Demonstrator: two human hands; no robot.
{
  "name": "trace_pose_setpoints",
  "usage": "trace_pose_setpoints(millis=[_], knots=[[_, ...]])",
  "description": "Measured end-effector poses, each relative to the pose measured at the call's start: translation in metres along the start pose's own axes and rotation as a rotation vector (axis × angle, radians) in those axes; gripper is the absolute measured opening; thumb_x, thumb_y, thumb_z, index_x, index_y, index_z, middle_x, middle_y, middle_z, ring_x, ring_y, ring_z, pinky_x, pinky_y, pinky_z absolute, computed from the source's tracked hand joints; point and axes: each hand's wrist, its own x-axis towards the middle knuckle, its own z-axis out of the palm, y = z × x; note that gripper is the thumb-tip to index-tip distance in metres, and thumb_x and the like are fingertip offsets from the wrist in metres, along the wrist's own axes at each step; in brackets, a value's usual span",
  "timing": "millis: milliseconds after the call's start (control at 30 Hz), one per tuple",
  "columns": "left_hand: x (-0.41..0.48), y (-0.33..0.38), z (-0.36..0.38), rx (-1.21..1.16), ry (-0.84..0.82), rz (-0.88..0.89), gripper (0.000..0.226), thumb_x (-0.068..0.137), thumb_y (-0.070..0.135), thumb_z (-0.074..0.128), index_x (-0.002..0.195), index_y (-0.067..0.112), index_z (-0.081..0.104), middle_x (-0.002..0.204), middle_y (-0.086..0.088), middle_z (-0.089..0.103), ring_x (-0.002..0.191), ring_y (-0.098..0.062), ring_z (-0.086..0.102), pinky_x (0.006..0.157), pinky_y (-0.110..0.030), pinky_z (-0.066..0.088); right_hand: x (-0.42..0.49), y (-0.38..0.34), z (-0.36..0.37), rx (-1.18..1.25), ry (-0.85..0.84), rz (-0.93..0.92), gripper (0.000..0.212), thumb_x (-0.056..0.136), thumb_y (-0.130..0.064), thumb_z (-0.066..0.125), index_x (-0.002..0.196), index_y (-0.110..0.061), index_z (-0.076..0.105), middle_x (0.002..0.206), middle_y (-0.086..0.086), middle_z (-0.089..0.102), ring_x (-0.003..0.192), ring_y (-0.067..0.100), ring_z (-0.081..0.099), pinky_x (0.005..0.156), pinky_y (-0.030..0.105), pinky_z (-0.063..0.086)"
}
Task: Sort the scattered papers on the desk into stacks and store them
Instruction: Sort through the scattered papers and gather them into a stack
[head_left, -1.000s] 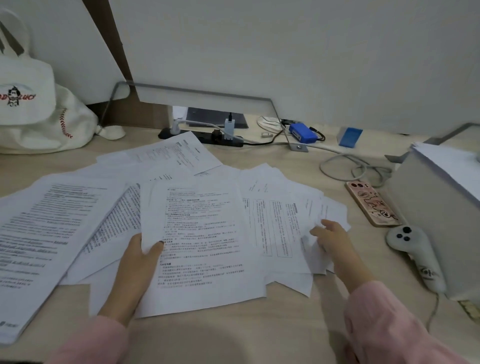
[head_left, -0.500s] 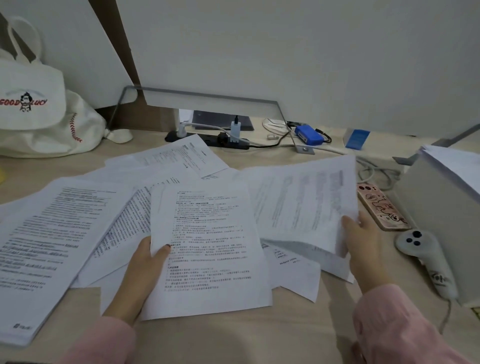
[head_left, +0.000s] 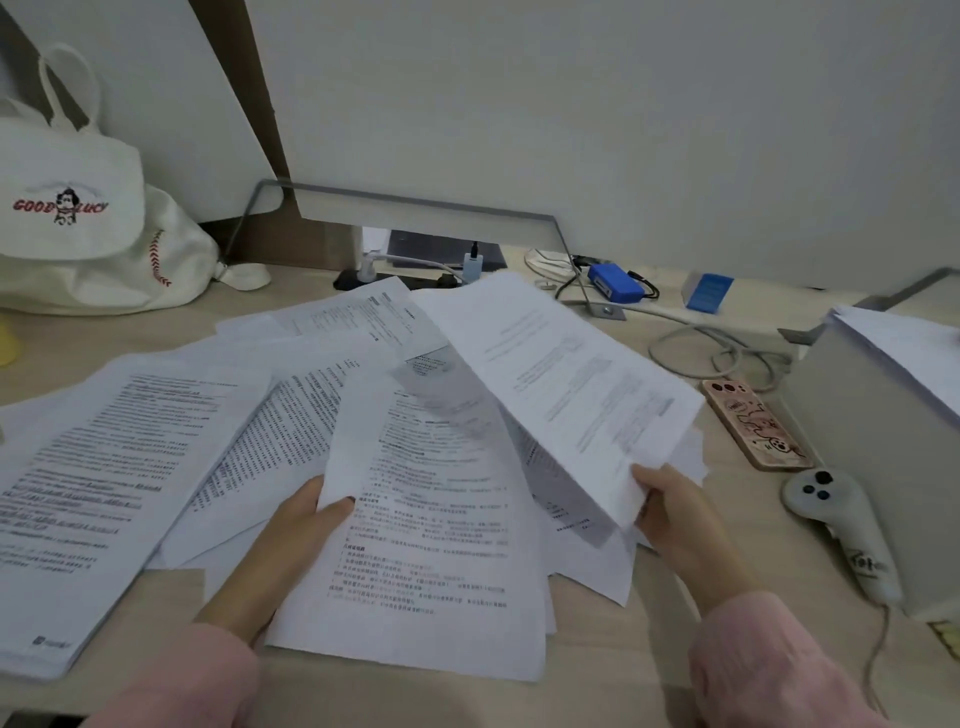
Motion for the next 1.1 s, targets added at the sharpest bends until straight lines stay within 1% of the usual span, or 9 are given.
trace_pose_setpoints(millis=[200, 367, 500, 567, 633, 767, 833, 967, 1100], knots=[[-0.003, 0.005, 0.001, 0.043, 0.022, -0.011, 0.032, 0.096, 0.007, 0.045, 0.126, -0.001, 0.053, 0.117, -0.014, 0.063, 0.101, -0.028, 0.061, 0.082, -0.037, 0.049, 0.000, -0.016, 0.019, -0.566, -0.013, -0.032, 0.017, 0.086, 0.000, 0.046, 0.080, -0.009, 0.060, 0.086, 0.012, 0.064, 0.074, 0.027, 0.060, 0.069, 0.034, 0.049], [-0.009, 0.009, 0.001, -0.095, -0.014, -0.002, 0.039, 0.098, 0.035, 0.040, 0.128, 0.014, 0.053, 0.132, -0.006, 0.055, 0.116, -0.024, 0.053, 0.096, -0.030, 0.038, 0.017, -0.029, 0.036, -1.298, -0.126, -0.240, 0.030, 0.088, -0.011, 0.048, 0.061, -0.013, 0.035, 0.063, 0.003, 0.044, 0.062, 0.019, 0.042, 0.057, 0.029, 0.027], [-0.003, 0.009, -0.003, -0.237, -0.005, -0.024, 0.046, 0.098, 0.043, 0.028, 0.129, 0.015, 0.047, 0.123, -0.008, 0.056, 0.098, -0.022, 0.056, 0.073, -0.018, 0.041, 0.030, -0.029, 0.057, -1.707, -0.067, -0.436, 0.031, 0.088, -0.015, 0.043, 0.060, -0.019, 0.031, 0.061, -0.003, 0.043, 0.067, 0.022, 0.047, 0.055, 0.029, 0.030], [0.000, 0.000, -0.009, -0.216, -0.048, -0.024, 0.049, 0.098, 0.045, 0.029, 0.125, 0.012, 0.054, 0.123, -0.017, 0.060, 0.098, -0.029, 0.058, 0.063, -0.018, 0.041, 0.031, -0.023, 0.071, -1.781, -0.071, -0.586, 0.025, 0.089, -0.015, 0.041, 0.065, -0.015, 0.035, 0.061, -0.002, 0.041, 0.069, 0.023, 0.045, 0.057, 0.028, 0.030], [-0.002, 0.007, -0.008, -0.146, -0.081, -0.062, 0.032, 0.092, 0.046, 0.048, 0.108, 0.023, 0.063, 0.105, -0.005, 0.069, 0.099, -0.024, 0.063, 0.078, -0.027, 0.047, 0.032, -0.015, 0.088, -1.819, -0.078, -0.779, 0.012, 0.091, -0.014, 0.039, 0.082, -0.012, 0.046, 0.068, 0.004, 0.048, 0.073, 0.025, 0.045, 0.062, 0.028, 0.029], [-0.002, 0.005, -0.006, -0.121, -0.202, -0.043, 0.026, 0.089, 0.020, 0.060, 0.112, 0.012, 0.066, 0.102, -0.007, 0.074, 0.095, -0.026, 0.070, 0.087, -0.043, 0.055, 0.040, 0.005, 0.116, -1.750, -0.106, -1.034, 0.024, 0.087, -0.003, 0.046, 0.107, -0.004, 0.060, 0.085, 0.015, 0.065, 0.082, 0.033, 0.057, 0.066, 0.031, 0.030], [0.002, 0.003, -0.005, -0.106, -0.183, -0.029, 0.026, 0.088, 0.013, 0.060, 0.113, 0.013, 0.064, 0.104, -0.006, 0.073, 0.092, -0.021, 0.071, 0.078, -0.035, 0.058, 0.041, 0.016, 0.126, -1.649, -0.138, -1.111, 0.028, 0.080, 0.004, 0.053, 0.104, -0.005, 0.063, 0.078, 0.014, 0.066, 0.075, 0.034, 0.059, 0.066, 0.035, 0.042], [0.002, 0.000, -0.001, -0.023, -0.142, 0.024, 0.023, 0.090, 0.009, 0.057, 0.106, 0.025, 0.059, 0.096, 0.011, 0.068, 0.078, -0.001, 0.067, 0.056, -0.013, 0.052, 0.038, 0.023, 0.131, -1.587, -0.213, -0.979, 0.050, 0.090, -0.012, 0.051, 0.139, -0.013, 0.039, 0.131, 0.010, 0.053, 0.124, 0.028, 0.045, 0.113, 0.042, 0.026], [0.004, -0.001, -0.001, -0.001, -0.082, 0.006, 0.022, 0.093, 0.010, 0.051, 0.107, 0.025, 0.056, 0.097, 0.011, 0.064, 0.086, -0.007, 0.063, 0.062, -0.020, 0.049, 0.039, 0.016, 0.095, -1.571, -0.142, -0.782, 0.056, 0.092, -0.025, 0.051, 0.143, -0.014, 0.031, 0.147, 0.009, 0.036, 0.135, 0.026, 0.032, 0.115, 0.037, 0.023]])
